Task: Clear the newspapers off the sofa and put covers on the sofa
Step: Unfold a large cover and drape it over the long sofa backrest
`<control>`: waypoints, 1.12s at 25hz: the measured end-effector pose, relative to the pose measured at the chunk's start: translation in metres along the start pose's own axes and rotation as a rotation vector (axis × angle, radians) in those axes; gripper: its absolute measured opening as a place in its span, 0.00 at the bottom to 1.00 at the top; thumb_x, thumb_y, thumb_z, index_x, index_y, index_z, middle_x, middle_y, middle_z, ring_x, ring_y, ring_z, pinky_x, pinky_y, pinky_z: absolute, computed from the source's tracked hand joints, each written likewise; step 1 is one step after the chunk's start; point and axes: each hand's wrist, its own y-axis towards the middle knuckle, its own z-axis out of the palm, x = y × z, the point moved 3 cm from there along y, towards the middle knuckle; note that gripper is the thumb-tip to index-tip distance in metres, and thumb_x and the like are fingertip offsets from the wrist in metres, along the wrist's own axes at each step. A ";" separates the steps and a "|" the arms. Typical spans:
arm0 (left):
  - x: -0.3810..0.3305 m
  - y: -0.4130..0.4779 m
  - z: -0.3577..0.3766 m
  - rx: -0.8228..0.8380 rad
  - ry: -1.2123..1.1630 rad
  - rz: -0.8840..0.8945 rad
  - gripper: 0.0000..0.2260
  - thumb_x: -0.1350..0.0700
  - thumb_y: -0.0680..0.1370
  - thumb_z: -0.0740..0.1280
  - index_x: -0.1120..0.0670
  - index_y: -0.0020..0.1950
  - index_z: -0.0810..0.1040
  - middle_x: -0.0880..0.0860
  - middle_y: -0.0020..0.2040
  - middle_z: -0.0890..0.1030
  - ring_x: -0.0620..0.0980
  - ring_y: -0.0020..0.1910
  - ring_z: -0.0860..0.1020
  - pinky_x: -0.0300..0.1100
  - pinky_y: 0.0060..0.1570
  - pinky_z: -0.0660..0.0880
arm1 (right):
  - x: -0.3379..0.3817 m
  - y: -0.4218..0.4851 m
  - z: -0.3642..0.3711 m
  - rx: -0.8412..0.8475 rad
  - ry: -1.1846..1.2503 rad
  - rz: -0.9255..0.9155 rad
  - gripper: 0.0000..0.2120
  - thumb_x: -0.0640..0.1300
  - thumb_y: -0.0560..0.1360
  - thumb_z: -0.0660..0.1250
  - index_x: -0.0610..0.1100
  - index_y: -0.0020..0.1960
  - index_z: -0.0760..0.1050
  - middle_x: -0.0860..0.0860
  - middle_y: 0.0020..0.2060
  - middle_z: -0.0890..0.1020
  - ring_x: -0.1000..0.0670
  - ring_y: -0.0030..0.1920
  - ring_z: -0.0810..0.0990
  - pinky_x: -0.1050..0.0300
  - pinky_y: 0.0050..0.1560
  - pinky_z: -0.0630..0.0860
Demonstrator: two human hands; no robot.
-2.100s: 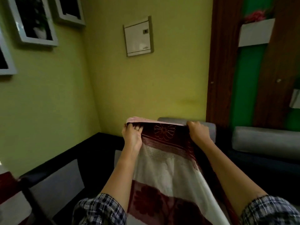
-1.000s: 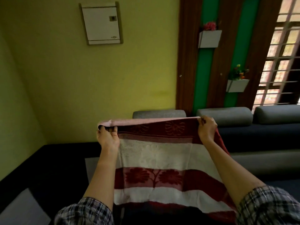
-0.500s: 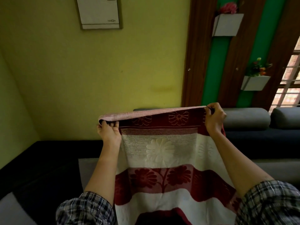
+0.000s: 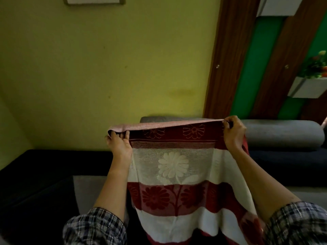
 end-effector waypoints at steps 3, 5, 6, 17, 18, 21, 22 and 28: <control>0.009 0.022 0.010 0.003 0.016 0.048 0.06 0.59 0.82 0.56 0.51 0.48 0.69 0.53 0.49 0.75 0.47 0.44 0.77 0.37 0.39 0.80 | -0.015 0.009 0.023 0.015 -0.015 0.007 0.04 0.37 0.77 0.61 0.39 0.49 0.74 0.41 0.46 0.79 0.44 0.46 0.77 0.48 0.49 0.75; 0.018 0.042 0.017 0.010 0.028 0.056 0.06 0.60 0.82 0.56 0.53 0.46 0.68 0.53 0.46 0.75 0.47 0.43 0.78 0.37 0.36 0.80 | -0.022 0.015 0.038 0.013 -0.022 0.011 0.04 0.36 0.77 0.61 0.38 0.49 0.74 0.41 0.46 0.78 0.44 0.46 0.77 0.49 0.49 0.74; 0.025 0.053 0.018 0.012 0.034 0.046 0.06 0.61 0.81 0.56 0.54 0.46 0.68 0.53 0.46 0.75 0.47 0.43 0.78 0.36 0.35 0.80 | -0.024 0.019 0.046 0.012 -0.026 0.017 0.04 0.36 0.77 0.61 0.38 0.49 0.74 0.41 0.46 0.78 0.44 0.47 0.77 0.48 0.49 0.75; 0.095 0.161 0.031 -0.021 0.054 -0.009 0.05 0.58 0.83 0.54 0.56 0.53 0.67 0.53 0.49 0.75 0.47 0.47 0.78 0.41 0.43 0.79 | -0.050 0.074 0.147 -0.019 -0.064 0.079 0.05 0.32 0.76 0.61 0.35 0.49 0.75 0.39 0.49 0.78 0.42 0.50 0.76 0.58 0.48 0.68; 0.102 0.172 0.033 -0.022 0.051 -0.013 0.05 0.58 0.83 0.54 0.56 0.51 0.68 0.54 0.49 0.75 0.48 0.47 0.78 0.41 0.43 0.79 | -0.054 0.080 0.155 -0.024 -0.062 0.084 0.05 0.32 0.77 0.60 0.35 0.48 0.75 0.39 0.49 0.78 0.42 0.49 0.76 0.57 0.47 0.68; 0.118 0.196 0.042 -0.020 0.035 -0.017 0.06 0.60 0.82 0.54 0.55 0.48 0.68 0.55 0.49 0.75 0.48 0.47 0.77 0.42 0.42 0.81 | -0.066 0.097 0.175 -0.033 -0.069 0.094 0.05 0.33 0.77 0.60 0.35 0.47 0.74 0.39 0.47 0.78 0.41 0.48 0.75 0.55 0.45 0.68; 0.125 0.205 0.045 -0.014 0.031 -0.012 0.06 0.60 0.82 0.54 0.55 0.48 0.68 0.55 0.49 0.76 0.48 0.47 0.78 0.41 0.42 0.81 | -0.072 0.104 0.183 -0.031 -0.074 0.102 0.04 0.33 0.77 0.60 0.35 0.47 0.74 0.39 0.47 0.78 0.41 0.48 0.76 0.55 0.45 0.69; 0.165 0.255 0.043 0.083 0.224 -0.014 0.18 0.62 0.82 0.55 0.54 0.71 0.59 0.55 0.69 0.68 0.53 0.67 0.69 0.47 0.67 0.66 | -0.100 0.115 0.221 0.026 -0.177 0.083 0.05 0.30 0.74 0.63 0.33 0.49 0.75 0.36 0.49 0.76 0.37 0.48 0.75 0.55 0.46 0.68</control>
